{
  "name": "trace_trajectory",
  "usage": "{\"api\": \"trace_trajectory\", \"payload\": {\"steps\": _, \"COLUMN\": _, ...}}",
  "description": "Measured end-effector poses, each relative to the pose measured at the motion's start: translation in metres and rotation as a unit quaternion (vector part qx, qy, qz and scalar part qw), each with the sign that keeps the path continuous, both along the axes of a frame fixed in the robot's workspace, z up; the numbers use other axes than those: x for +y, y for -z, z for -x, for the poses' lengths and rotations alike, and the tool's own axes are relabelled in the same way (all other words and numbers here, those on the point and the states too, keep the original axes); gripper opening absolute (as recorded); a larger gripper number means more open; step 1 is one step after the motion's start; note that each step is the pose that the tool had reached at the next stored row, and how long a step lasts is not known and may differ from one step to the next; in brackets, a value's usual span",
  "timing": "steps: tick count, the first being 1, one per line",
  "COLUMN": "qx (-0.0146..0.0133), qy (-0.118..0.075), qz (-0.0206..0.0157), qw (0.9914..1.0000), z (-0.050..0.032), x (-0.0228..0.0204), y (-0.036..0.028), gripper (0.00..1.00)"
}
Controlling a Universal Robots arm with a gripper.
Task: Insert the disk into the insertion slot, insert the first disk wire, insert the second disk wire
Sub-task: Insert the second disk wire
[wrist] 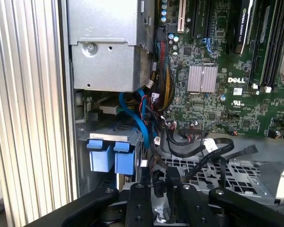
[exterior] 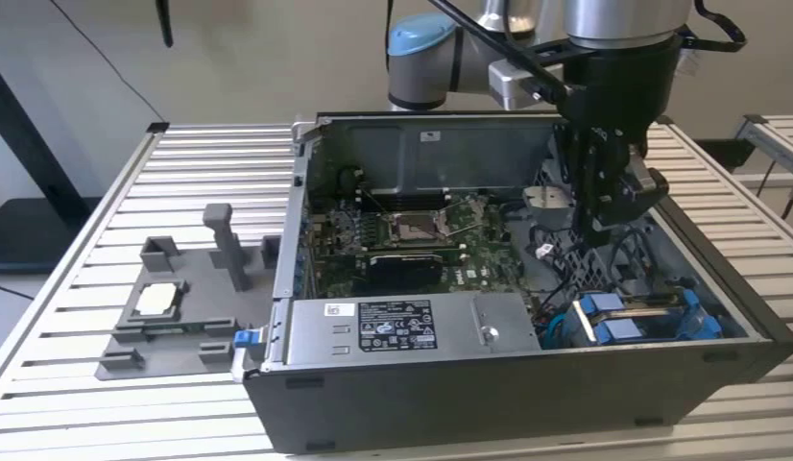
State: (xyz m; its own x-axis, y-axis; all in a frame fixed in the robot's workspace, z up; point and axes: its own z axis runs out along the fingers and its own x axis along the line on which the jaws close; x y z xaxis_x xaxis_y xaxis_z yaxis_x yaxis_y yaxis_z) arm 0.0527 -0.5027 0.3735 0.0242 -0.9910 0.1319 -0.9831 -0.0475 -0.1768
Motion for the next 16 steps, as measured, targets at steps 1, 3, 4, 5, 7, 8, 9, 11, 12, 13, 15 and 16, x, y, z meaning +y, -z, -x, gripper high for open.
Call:
{"api": "trace_trajectory", "payload": {"steps": 1, "qx": -0.0006, "qy": 0.0, "qz": 0.0002, "qw": 1.0, "z": 0.0, "x": 0.0001, "y": 0.0002, "gripper": 0.29}}
{"api": "trace_trajectory", "payload": {"steps": 3, "qx": -0.0019, "qy": 0.0, "qz": 0.0016, "qw": 1.0, "z": 0.0, "x": 0.0001, "y": 0.0007, "gripper": 0.29}}
{"api": "trace_trajectory", "payload": {"steps": 4, "qx": -0.0027, "qy": 0.0, "qz": 0.002, "qw": 0.99999, "z": 0.0001, "x": 0.0001, "y": 0.0008, "gripper": 0.29}}
{"api": "trace_trajectory", "payload": {"steps": 5, "qx": -0.0038, "qy": 0.0, "qz": 0.0024, "qw": 0.99999, "z": 0.0001, "x": 0.0002, "y": 0.001, "gripper": 0.29}}
{"api": "trace_trajectory", "payload": {"steps": 7, "qx": -0.0059, "qy": 0.0, "qz": 0.0034, "qw": 0.99998, "z": 0.0001, "x": 0.0004, "y": 0.0014, "gripper": 0.29}}
{"api": "trace_trajectory", "payload": {"steps": 8, "qx": -0.0067, "qy": 0.0, "qz": 0.0036, "qw": 0.99997, "z": 0.0001, "x": 0.0005, "y": 0.0015, "gripper": 0.29}}
{"api": "trace_trajectory", "payload": {"steps": 9, "qx": -0.007, "qy": 0.0, "qz": 0.0038, "qw": 0.99997, "z": 0.0001, "x": 0.0005, "y": 0.0015, "gripper": 0.29}}
{"api": "trace_trajectory", "payload": {"steps": 11, "qx": -0.0071, "qy": 0.0, "qz": 0.0038, "qw": 0.99997, "z": 0.0001, "x": 0.0007, "y": 0.0015, "gripper": 0.29}}
{"api": "trace_trajectory", "payload": {"steps": 12, "qx": -0.0071, "qy": 0.0, "qz": 0.0038, "qw": 0.99997, "z": 0.0005, "x": 0.0007, "y": 0.0015, "gripper": 0.29}}
{"api": "trace_trajectory", "payload": {"steps": 13, "qx": -0.0071, "qy": 0.0, "qz": 0.0037, "qw": 0.99997, "z": 0.0012, "x": 0.0007, "y": 0.0016, "gripper": 0.29}}
{"api": "trace_trajectory", "payload": {"steps": 15, "qx": -0.0071, "qy": 0.0, "qz": 0.0038, "qw": 0.99997, "z": 0.0029, "x": 0.0007, "y": 0.0015, "gripper": 0.29}}
{"api": "trace_trajectory", "payload": {"steps": 16, "qx": -0.0071, "qy": 0.0, "qz": 0.0037, "qw": 0.99997, "z": 0.0032, "x": 0.0007, "y": 0.0016, "gripper": 0.29}}
